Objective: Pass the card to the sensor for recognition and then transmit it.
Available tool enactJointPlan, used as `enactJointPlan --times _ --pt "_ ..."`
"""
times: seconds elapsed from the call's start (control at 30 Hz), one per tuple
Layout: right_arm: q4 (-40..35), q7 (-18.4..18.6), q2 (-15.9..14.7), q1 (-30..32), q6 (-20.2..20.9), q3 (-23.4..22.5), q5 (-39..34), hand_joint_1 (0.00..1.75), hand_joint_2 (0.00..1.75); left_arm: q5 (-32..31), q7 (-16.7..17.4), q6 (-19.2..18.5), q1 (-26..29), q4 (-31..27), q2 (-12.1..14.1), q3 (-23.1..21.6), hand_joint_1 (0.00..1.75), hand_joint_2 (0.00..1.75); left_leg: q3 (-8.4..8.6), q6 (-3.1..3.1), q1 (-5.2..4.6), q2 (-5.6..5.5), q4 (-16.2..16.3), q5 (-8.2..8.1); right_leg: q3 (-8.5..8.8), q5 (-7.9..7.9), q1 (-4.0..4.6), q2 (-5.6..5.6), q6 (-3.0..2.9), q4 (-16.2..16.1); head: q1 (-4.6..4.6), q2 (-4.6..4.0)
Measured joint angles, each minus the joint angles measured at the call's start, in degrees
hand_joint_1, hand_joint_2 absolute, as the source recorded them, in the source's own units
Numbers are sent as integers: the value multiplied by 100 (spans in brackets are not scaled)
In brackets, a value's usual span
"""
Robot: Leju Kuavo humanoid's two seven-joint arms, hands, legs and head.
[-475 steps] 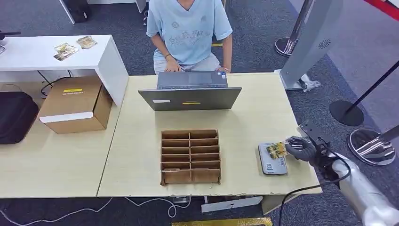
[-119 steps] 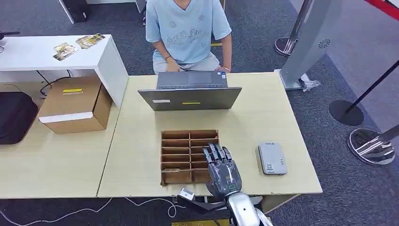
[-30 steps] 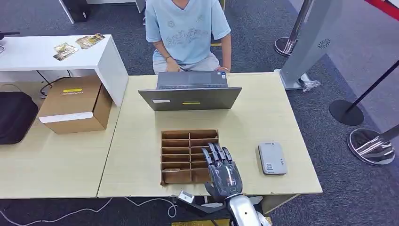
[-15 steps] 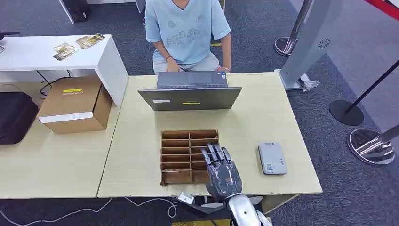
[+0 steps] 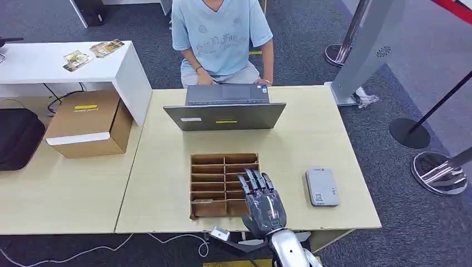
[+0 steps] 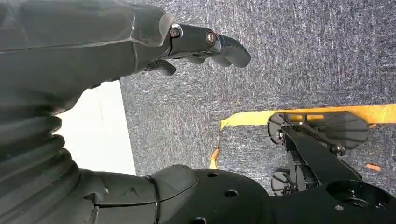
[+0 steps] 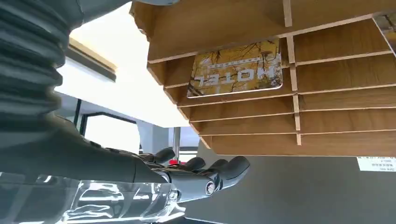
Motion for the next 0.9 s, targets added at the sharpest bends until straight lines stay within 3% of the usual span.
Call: enactJointPlan --times 0.9 --pt "31 129 2 -3 171 -13 20 2 175 -103 0 -11 0 0 0 -57 0 175 1 0 0 0 0 0 0 0 0 0 0 0 0 0"
